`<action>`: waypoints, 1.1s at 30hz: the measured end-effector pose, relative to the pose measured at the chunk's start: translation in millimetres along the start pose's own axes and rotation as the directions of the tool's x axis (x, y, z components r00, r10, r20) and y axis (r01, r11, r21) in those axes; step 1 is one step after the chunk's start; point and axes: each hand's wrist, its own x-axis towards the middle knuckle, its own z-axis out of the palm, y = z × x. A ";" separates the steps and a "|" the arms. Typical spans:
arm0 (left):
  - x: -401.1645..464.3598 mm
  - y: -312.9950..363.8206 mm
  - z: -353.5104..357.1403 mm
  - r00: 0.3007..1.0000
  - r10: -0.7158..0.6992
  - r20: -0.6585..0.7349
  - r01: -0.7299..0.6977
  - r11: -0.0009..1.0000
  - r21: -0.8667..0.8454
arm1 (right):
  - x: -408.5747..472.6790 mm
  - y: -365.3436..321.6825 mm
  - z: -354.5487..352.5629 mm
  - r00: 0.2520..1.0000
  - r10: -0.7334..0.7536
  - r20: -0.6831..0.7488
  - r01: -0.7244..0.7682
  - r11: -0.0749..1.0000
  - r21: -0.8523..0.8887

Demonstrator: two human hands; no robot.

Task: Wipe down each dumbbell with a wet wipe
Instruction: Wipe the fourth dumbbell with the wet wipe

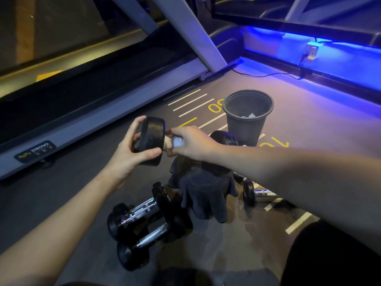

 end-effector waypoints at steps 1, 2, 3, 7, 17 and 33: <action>0.1 -0.2 0.3 1.000 -0.001 -0.001 0.001 1.000 -0.002 | -1.5 -0.2 -0.4 1.000 0.009 -0.015 -0.009 0.999 0.033; 0.3 -0.2 0.4 1.000 -0.001 0.000 0.001 1.000 -0.004 | -2.1 0.2 -0.4 1.000 0.012 -0.019 -0.011 0.999 0.051; 0.2 -0.2 0.5 1.000 -0.002 0.001 0.002 1.000 -0.005 | -2.6 0.4 -0.5 1.000 0.002 -0.013 -0.002 0.999 0.038; -0.4 -1.7 0.5 1.000 -0.012 -0.004 0.012 1.000 -0.010 | -3.2 5.2 -2.0 0.998 -0.061 0.007 0.061 0.970 -0.236; -0.8 0.1 3.2 1.000 -0.016 -0.008 0.015 1.000 -0.010 | 1.8 -15.0 1.4 0.987 -0.158 -0.003 0.124 0.791 -0.598; 2.4 -2.9 3.9 1.000 -0.018 -0.023 0.017 0.999 -0.027 | -14.3 19.3 -41.1 0.962 0.163 0.220 0.018 0.765 -0.644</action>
